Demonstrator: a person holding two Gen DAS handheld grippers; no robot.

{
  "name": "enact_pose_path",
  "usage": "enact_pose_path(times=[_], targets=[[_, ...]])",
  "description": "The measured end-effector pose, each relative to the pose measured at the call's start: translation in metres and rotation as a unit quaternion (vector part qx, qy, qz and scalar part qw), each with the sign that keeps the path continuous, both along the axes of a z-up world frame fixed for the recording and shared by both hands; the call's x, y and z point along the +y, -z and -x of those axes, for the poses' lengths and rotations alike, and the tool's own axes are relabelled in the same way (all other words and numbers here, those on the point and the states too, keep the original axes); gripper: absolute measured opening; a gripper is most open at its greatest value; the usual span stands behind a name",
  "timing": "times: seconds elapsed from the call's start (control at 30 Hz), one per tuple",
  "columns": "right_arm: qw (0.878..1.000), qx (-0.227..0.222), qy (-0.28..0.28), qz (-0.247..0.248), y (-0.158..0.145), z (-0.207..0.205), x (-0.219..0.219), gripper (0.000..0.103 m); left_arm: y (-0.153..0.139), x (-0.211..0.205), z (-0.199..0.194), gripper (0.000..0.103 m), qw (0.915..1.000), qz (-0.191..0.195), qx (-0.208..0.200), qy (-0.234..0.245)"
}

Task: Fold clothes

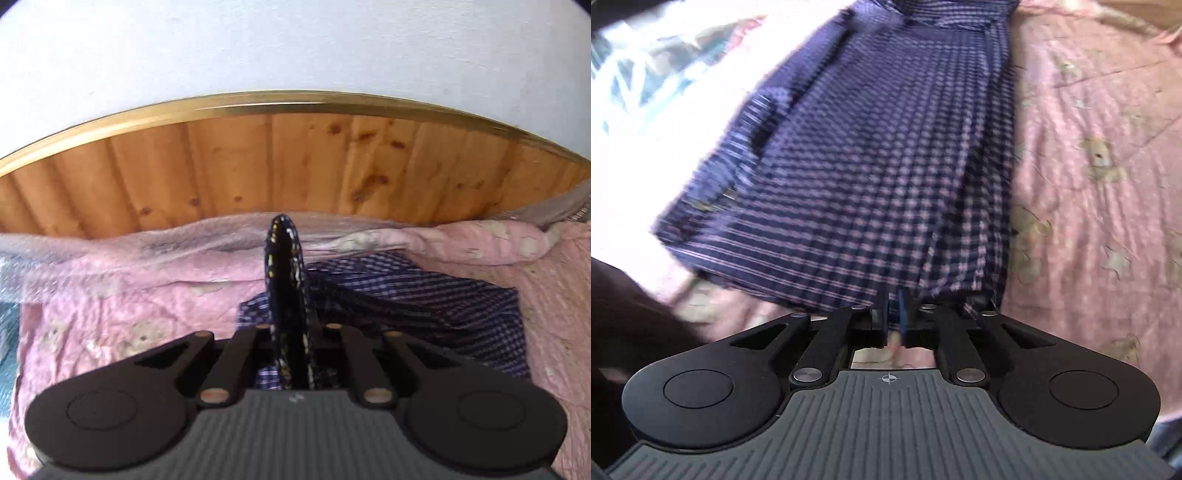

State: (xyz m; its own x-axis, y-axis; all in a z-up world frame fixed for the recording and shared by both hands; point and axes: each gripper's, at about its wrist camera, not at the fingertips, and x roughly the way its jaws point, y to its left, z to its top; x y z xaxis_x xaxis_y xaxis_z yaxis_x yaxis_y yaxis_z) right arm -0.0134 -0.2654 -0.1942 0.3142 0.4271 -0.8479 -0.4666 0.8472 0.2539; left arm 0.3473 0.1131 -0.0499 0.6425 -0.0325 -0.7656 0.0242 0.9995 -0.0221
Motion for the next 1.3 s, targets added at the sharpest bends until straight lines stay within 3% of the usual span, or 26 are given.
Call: enact_pose_path(times=[0.1,0.17,0.23,0.33,0.4,0.5,0.6,0.67,0.77,0.87,1.0,1.07,1.23,1.3], targets=[[0.997,0.017,-0.020,-0.076,-0.035,-0.023,-0.027,0.014,0.000,0.002,0.008,0.006,0.9999,0.001,0.008,-0.007],[0.993,-0.002,-0.012,-0.121,-0.060,-0.054,-0.046,0.020,-0.001,0.005,0.012,0.006,0.9997,0.023,0.009,-0.002],[0.991,-0.040,-0.003,-0.126,-0.075,-0.101,-0.052,0.020,-0.002,0.005,0.009,0.006,0.9987,0.049,0.014,0.006],[0.989,-0.103,0.010,-0.103,-0.083,-0.191,-0.042,0.020,-0.009,-0.003,0.010,0.006,0.9996,0.028,0.001,0.000],[0.985,-0.143,0.021,-0.094,-0.080,-0.256,-0.028,0.020,-0.018,-0.007,0.014,0.006,0.9994,0.030,-0.009,-0.015],[0.984,-0.143,0.028,-0.105,-0.062,-0.355,-0.001,0.020,-0.031,-0.014,0.024,0.006,0.9992,0.018,-0.020,-0.031],[0.989,-0.105,0.027,-0.101,-0.023,-0.444,0.019,0.020,-0.042,-0.024,0.033,0.006,0.9983,-0.024,-0.027,-0.046],[0.994,-0.073,0.018,-0.083,0.010,-0.492,0.032,0.021,-0.043,-0.028,0.037,0.006,0.9973,-0.032,-0.022,-0.062],[0.994,-0.067,0.001,-0.081,0.027,-0.514,0.043,0.017,-0.037,-0.034,0.039,0.006,0.9974,-0.026,-0.019,-0.065],[0.993,-0.077,-0.016,-0.087,0.033,-0.526,0.050,0.022,-0.035,-0.045,0.042,0.006,0.9936,-0.080,-0.034,-0.071],[0.989,-0.092,-0.014,-0.114,0.022,-0.530,0.042,0.022,-0.038,-0.032,0.039,0.006,0.9931,-0.051,-0.033,-0.101],[0.994,-0.085,-0.021,-0.070,0.035,-0.537,0.050,0.019,-0.036,-0.031,0.038,0.006,0.9918,-0.055,-0.027,-0.112],[0.990,-0.095,-0.014,-0.102,0.031,-0.550,0.052,0.020,-0.034,-0.027,0.043,0.006,0.9845,-0.076,-0.034,-0.155],[0.992,-0.090,-0.019,-0.089,0.037,-0.560,0.059,0.019,-0.030,-0.024,0.042,0.006,0.9832,-0.073,-0.028,-0.165]])
